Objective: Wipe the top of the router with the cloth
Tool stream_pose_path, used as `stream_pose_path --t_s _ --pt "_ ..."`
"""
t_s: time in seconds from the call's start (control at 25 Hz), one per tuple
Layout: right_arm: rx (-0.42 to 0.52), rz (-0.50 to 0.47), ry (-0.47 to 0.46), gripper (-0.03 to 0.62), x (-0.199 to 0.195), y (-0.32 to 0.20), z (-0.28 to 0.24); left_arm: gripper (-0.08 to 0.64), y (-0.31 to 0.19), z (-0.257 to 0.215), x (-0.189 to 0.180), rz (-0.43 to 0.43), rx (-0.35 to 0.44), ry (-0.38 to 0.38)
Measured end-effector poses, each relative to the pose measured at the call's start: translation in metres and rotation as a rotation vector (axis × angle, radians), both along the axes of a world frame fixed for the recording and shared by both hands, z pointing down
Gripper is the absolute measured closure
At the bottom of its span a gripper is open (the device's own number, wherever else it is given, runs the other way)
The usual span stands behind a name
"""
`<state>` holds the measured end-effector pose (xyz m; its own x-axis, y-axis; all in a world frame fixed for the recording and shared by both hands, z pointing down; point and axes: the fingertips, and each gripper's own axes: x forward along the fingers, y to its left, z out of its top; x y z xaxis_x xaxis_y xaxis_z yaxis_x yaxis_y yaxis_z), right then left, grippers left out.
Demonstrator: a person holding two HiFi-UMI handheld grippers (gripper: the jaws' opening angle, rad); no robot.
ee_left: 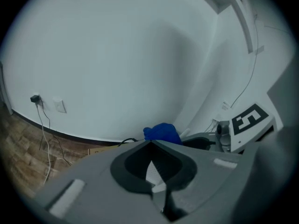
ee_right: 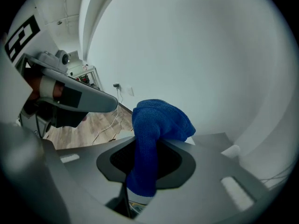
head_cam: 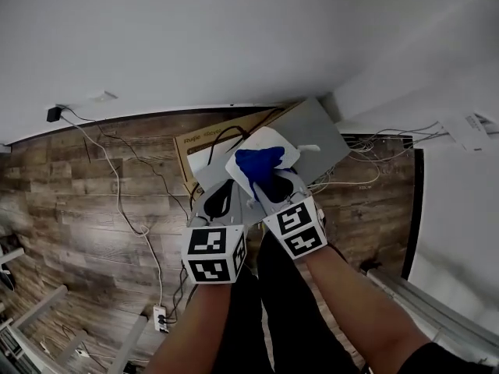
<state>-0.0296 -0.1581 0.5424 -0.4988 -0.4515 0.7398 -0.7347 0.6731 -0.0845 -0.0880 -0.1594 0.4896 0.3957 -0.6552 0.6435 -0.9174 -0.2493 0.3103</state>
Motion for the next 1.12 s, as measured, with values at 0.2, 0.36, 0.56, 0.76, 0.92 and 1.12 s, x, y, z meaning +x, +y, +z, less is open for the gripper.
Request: stream_pose_path --t_s 0.2,0.36,0.56,0.76,0.92,1.12 --pt "-0.042 -0.137 0.018 0.465 -0.019 -0.006 0.039 0.558 -0.022 0.040 -0.021 -0.094 -0.044 -0.025" --pt "-0.055 -0.243 0.027 0.465 -0.034 -0.008 0.058 0.558 -0.030 0.063 -0.034 -0.150 -0.059 -0.038" --pt "-0.028 -0.341 0.048 0.465 -0.043 -0.009 0.067 0.558 -0.028 0.080 -0.042 -0.223 -0.078 -0.026" --pt "-0.015 -0.385 0.083 0.465 -0.047 -0.018 0.070 0.558 -0.031 0.080 -0.040 -0.247 -0.081 -0.021" --pt "-0.004 -0.379 0.112 0.465 -0.048 -0.039 0.073 0.558 -0.041 0.078 -0.042 -0.255 -0.080 -0.023" --pt "0.001 -0.305 0.142 0.465 -0.033 -0.074 0.075 0.558 -0.060 0.074 -0.039 -0.244 -0.066 -0.027"
